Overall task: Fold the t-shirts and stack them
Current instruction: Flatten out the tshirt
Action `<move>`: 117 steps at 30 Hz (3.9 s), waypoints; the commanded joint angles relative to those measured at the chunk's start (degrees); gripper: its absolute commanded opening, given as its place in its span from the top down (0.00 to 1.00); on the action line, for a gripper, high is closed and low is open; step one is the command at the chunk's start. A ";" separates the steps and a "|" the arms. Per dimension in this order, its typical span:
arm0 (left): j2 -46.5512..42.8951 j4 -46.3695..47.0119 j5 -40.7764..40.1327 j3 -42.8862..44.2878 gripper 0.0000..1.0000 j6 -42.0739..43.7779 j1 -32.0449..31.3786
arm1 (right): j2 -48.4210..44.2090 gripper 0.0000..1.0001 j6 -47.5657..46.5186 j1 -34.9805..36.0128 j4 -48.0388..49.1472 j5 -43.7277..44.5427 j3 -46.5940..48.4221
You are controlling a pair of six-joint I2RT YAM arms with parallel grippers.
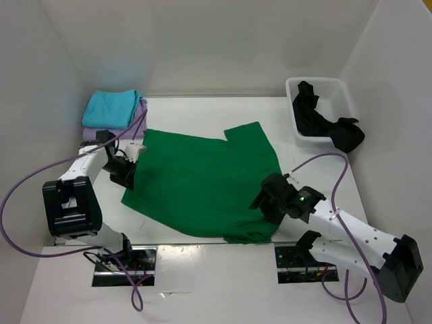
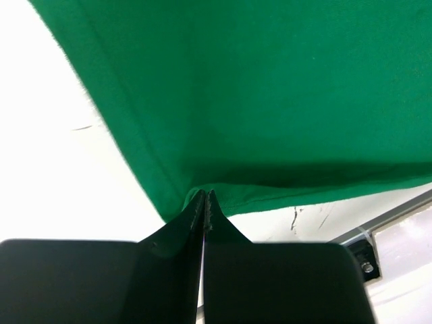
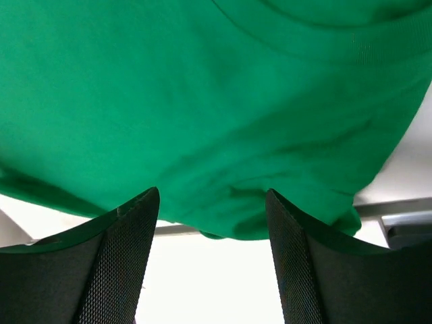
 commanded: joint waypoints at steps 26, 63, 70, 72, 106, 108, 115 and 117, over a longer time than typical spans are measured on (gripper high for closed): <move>12.02 3.56 9.03 17.60 1.00 -6.98 0.29 | 79.19 0.45 -41.44 -14.14 -1.81 16.43 77.91; 6.48 2.52 8.09 8.56 1.00 -4.97 -0.24 | 55.02 0.52 -30.82 -20.82 14.45 6.86 31.88; 4.11 1.99 6.23 9.09 1.00 -3.92 -0.24 | 48.09 0.86 -29.06 -20.82 13.31 6.86 26.71; 3.50 1.38 5.63 9.09 1.00 -3.92 -0.24 | 46.24 0.98 -29.06 -20.82 12.78 6.86 25.12; -19.97 3.14 8.80 12.98 1.00 -0.76 0.73 | -2.97 1.00 -24.34 -25.05 4.34 -0.08 18.39; -21.12 1.65 6.60 6.82 1.00 -0.75 0.73 | -8.25 1.00 -22.04 -23.90 1.80 -1.49 15.72; -23.41 -1.97 1.40 3.03 1.00 1.00 3.19 | -14.07 1.00 -13.94 -17.92 -3.13 -3.59 8.86; -21.75 -1.97 1.40 3.63 1.00 1.01 3.19 | -13.46 1.00 -13.94 -17.92 -1.21 -3.60 9.38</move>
